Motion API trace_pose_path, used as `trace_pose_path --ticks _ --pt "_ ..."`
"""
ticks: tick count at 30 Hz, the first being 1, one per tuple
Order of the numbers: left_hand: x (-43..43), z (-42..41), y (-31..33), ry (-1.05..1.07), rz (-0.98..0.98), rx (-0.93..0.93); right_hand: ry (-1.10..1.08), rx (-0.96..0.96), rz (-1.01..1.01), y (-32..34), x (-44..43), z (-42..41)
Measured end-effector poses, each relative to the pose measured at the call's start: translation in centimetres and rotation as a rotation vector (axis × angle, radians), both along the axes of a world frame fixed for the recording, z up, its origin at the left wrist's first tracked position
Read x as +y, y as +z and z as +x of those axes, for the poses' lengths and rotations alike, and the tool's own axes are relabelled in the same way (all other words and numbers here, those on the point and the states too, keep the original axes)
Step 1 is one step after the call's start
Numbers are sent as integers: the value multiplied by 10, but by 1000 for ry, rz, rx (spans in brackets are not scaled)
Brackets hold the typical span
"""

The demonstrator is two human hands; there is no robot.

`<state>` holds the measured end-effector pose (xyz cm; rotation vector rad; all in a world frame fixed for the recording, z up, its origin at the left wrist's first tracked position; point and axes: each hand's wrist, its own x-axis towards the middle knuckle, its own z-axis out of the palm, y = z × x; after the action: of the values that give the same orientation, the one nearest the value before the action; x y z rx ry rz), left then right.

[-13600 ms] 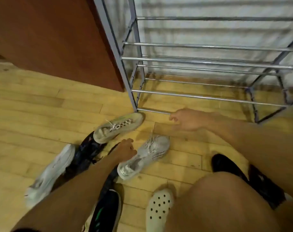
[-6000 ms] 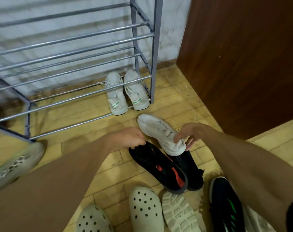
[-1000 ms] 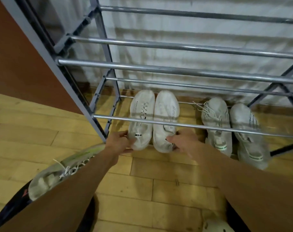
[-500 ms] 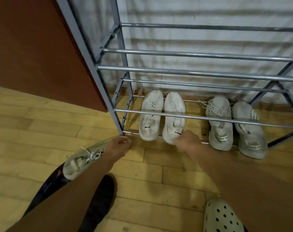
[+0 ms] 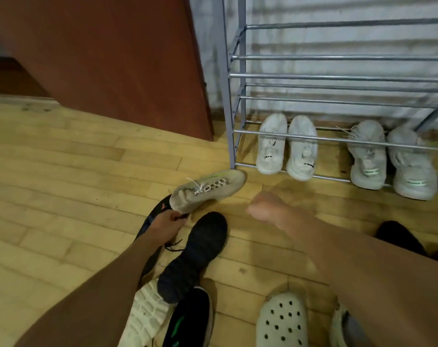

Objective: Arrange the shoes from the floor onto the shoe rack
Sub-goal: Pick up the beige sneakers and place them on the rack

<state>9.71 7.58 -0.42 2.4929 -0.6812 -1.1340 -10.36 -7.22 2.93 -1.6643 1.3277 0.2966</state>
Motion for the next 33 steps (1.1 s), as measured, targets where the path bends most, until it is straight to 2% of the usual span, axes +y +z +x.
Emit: trace_pose_path --ticks 2,5,11,13,16,19,24,30,33 --pt "8 5 -9 70 32 79 -8 -21 35 -9 9 6" --pt "5 16 -27 217 -33 132 -31 -44 84 -26 16 10" --pt "-40 18 -34 247 -76 25 -19 -32 171 -65 10 -1" --pt "-57 18 -38 418 -140 115 -60 -30 189 -72 3 -5" --pt "-70 20 -47 631 -222 138 -100 -40 211 -75 -6 -11" --pt "-69 19 -48 710 -214 156 -136 -48 225 -71 -10 -16" --pt "-62 8 -27 683 -150 251 -58 -46 181 -50 -9 -7" --pt "-41 -30 46 686 -364 541 -61 -100 131 20 1 3" --pt "-22 -45 86 521 -485 703 -125 -222 145 71 9 -5"
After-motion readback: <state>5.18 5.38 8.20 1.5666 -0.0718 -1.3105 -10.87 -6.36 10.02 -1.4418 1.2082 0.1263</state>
